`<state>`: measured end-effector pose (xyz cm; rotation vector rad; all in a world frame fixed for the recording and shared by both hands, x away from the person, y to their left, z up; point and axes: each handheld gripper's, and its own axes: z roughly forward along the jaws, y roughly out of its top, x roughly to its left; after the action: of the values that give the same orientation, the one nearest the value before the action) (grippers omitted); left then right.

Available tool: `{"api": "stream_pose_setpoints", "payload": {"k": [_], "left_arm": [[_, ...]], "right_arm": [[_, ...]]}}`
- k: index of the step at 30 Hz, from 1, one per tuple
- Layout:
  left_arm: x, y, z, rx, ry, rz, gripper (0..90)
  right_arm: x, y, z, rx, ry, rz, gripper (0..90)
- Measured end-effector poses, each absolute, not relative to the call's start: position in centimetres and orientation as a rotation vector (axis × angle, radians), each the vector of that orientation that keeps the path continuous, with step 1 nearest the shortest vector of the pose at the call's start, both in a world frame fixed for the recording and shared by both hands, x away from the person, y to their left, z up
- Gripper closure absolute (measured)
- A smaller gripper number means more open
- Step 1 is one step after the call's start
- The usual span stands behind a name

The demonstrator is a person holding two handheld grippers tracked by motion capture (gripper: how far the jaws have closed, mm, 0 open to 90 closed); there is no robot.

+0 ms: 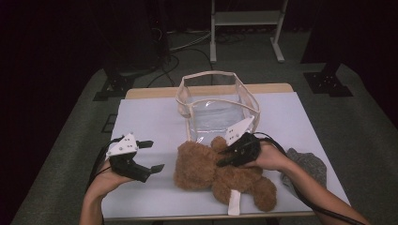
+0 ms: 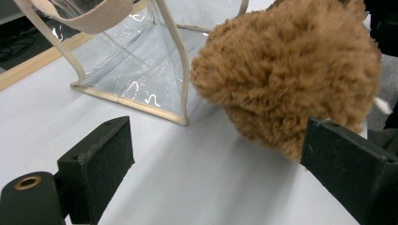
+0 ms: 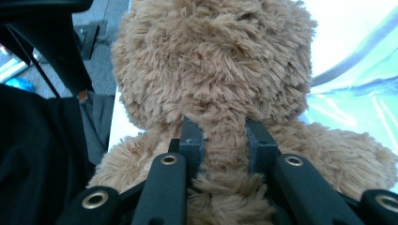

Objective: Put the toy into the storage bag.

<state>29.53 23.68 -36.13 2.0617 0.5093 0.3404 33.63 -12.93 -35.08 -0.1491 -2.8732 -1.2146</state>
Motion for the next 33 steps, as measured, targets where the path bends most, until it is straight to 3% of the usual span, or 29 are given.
{"api": "stream_pose_setpoints", "payload": {"k": [33], "left_arm": [[29.5,24.6,-36.0,2.042,0.528,0.357,8.5]], "right_arm": [[33.1,-14.3,-32.3,-0.247,-2.806,-1.395,74.5]]}}
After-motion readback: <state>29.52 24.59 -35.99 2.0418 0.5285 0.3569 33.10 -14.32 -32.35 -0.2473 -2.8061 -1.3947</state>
